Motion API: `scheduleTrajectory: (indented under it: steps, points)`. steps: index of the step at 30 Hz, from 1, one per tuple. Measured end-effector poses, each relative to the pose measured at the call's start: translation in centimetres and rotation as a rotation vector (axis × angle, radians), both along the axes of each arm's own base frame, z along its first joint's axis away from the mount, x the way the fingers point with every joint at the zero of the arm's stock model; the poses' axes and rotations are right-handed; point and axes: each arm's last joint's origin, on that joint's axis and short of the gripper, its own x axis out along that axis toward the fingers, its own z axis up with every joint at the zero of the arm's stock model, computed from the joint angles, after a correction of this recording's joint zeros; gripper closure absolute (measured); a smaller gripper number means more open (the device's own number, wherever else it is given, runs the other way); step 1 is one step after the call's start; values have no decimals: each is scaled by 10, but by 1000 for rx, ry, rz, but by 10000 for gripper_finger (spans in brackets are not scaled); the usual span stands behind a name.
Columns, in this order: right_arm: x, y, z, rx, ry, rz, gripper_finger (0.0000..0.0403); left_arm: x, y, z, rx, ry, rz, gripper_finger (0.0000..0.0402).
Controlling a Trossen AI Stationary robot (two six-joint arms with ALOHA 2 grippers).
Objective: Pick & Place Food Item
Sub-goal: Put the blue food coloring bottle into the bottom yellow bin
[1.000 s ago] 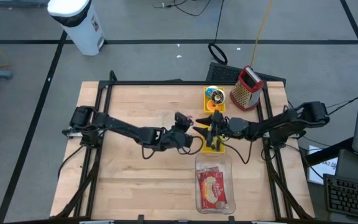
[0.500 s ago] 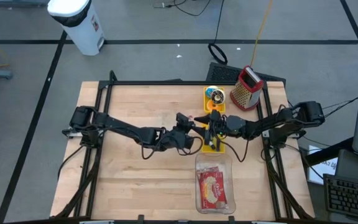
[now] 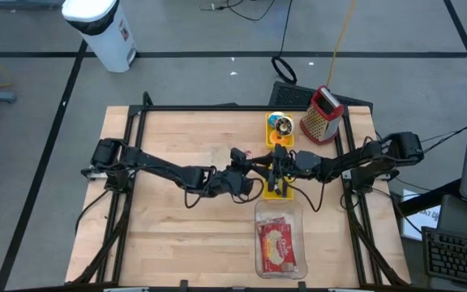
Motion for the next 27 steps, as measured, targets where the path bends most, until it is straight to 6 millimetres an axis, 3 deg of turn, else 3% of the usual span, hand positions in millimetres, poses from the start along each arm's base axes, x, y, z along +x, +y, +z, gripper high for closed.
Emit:
scheduleTrajectory:
  steps: [6,9,20,23,27]
  points:
    - [0,0,0,0,0,0,333,-1,-3,0,-57,-48,32,324]
    - [0,0,0,-3,2,8,340,-2,-8,-1,-87,-66,38,319]
    - [-6,0,8,-58,26,-2,345,-15,-36,15,-172,-134,10,210]
    - [-12,0,12,-60,60,4,344,-28,-32,34,-317,-165,-5,189]
    - [-24,1,20,-84,117,12,344,-50,-10,66,-689,-186,-106,178]
